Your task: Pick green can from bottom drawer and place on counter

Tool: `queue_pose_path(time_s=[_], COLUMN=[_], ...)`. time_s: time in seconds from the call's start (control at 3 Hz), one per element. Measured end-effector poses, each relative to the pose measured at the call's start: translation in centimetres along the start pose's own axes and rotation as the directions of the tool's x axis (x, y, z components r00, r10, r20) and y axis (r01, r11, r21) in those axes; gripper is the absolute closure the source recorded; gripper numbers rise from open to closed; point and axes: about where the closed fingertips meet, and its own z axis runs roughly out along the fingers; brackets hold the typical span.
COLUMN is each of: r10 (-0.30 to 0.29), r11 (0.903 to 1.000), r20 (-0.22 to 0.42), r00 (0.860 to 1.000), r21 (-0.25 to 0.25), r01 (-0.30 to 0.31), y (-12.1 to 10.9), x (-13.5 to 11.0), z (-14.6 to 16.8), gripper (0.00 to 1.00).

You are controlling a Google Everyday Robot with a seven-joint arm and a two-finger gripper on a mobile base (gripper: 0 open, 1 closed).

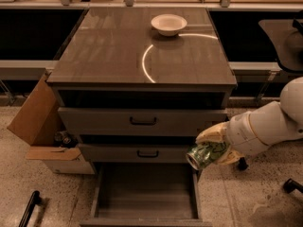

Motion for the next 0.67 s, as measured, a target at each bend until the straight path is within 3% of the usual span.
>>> queue_pose_path(time_s=[0.33,0.67], r10=[0.000,-0.006], r11=[1.0000,0.9996], r20=[0.000,-0.011], r00=[1.000,1.000], r21=[0.000,0.027], r01=[0.000,0.006], y=[0.0,-2.0], x=[0.0,0.1], z=[0.0,-2.2], gripper=[1.00,1.00])
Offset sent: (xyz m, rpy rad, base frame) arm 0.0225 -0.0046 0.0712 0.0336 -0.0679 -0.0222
